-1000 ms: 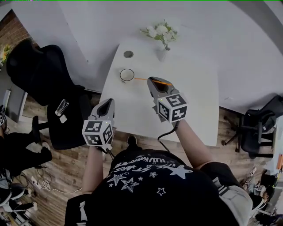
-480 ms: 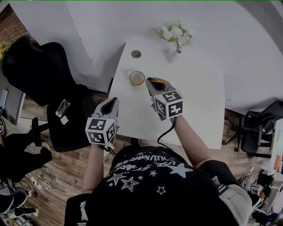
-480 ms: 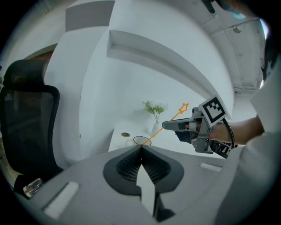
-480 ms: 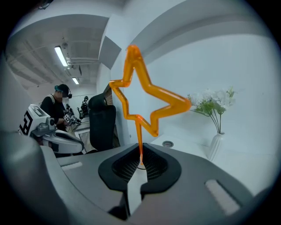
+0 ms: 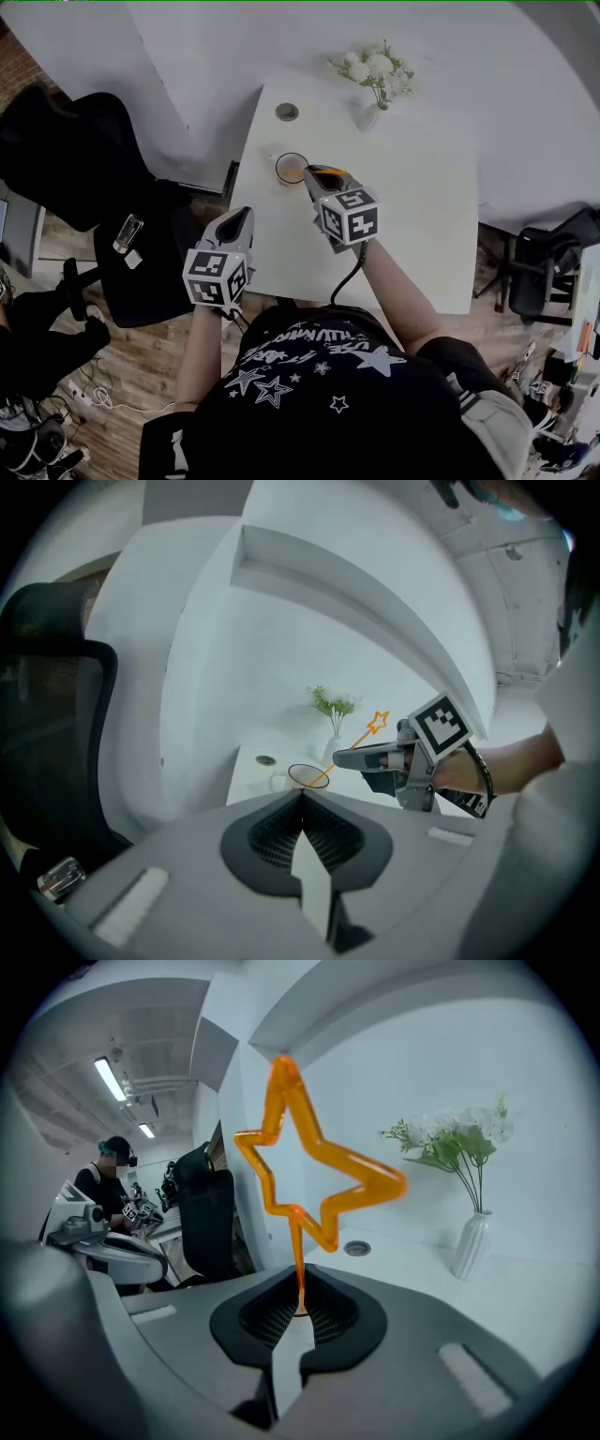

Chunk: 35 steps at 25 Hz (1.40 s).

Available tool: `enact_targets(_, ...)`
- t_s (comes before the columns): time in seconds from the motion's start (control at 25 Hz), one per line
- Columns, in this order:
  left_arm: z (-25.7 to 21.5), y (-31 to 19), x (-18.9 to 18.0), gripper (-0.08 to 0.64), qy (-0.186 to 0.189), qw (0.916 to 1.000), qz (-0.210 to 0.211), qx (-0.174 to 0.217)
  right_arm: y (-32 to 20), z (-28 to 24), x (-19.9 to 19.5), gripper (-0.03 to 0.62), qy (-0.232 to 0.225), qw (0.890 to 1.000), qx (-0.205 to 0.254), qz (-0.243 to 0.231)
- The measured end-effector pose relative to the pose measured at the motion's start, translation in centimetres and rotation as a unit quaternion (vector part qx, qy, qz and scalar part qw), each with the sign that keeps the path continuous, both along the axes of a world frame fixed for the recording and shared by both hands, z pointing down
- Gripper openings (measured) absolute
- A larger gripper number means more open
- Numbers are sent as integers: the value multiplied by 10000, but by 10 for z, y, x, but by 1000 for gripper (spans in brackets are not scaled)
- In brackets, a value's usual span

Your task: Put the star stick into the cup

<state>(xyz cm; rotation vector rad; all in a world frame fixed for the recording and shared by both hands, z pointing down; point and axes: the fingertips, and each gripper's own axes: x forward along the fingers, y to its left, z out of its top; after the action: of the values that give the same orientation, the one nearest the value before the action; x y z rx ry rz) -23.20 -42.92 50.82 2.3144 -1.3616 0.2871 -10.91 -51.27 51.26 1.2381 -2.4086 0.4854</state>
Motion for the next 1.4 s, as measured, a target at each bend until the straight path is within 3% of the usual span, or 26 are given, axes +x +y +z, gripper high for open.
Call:
enact_targets(0.44,13,-6,7,3,-16,9998,-99,-165,-5,16,8,46,-195,9998,-19,20)
enact_targets(0.56,14,-3,10,3,-28,9997,-162,-194,0,20,10,141,-201,9998,-39,-24)
enact_targets(0.76,11,5,19,3,-92,9995,-219,-215,7,26,20,210,-247,9996,-162,21)
enact_targets(1.12,3,25,32,3,-169,9992,-329,-168,33,27,38,207,-328,9991,-280,-34)
enact_targets(1.4,-6,48,51,3,-237,9990,-356,-84,60,18,63,146,-346,9991,-229,-63)
